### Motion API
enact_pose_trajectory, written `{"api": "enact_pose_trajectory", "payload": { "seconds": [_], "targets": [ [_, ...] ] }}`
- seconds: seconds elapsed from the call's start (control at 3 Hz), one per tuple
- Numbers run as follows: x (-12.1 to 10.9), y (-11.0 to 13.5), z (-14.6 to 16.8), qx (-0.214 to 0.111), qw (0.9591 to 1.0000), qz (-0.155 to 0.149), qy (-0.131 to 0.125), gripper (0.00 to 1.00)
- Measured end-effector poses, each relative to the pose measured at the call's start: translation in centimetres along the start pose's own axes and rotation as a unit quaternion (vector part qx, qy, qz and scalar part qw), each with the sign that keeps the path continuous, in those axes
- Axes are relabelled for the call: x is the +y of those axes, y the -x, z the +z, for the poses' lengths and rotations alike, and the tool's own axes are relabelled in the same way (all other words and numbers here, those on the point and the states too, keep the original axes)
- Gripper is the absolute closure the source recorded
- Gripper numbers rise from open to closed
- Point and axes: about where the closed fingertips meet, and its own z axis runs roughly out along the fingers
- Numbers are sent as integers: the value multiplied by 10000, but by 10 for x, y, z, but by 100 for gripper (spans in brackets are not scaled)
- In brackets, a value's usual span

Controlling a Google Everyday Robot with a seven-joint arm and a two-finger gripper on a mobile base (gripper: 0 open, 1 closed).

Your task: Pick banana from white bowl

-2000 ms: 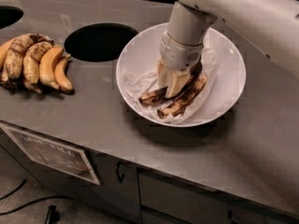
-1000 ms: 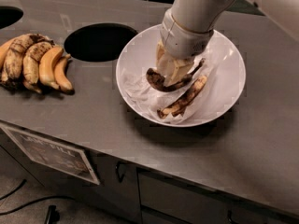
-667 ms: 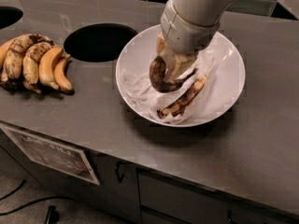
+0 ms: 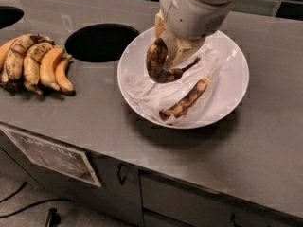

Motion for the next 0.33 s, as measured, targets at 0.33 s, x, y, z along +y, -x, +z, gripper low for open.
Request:
{"api": "enact_pose_trajectory", "payload": {
  "seconds": [0.33],
  "targets": [
    [0, 0, 0, 0, 10000, 0, 0, 100]
  ]
}}
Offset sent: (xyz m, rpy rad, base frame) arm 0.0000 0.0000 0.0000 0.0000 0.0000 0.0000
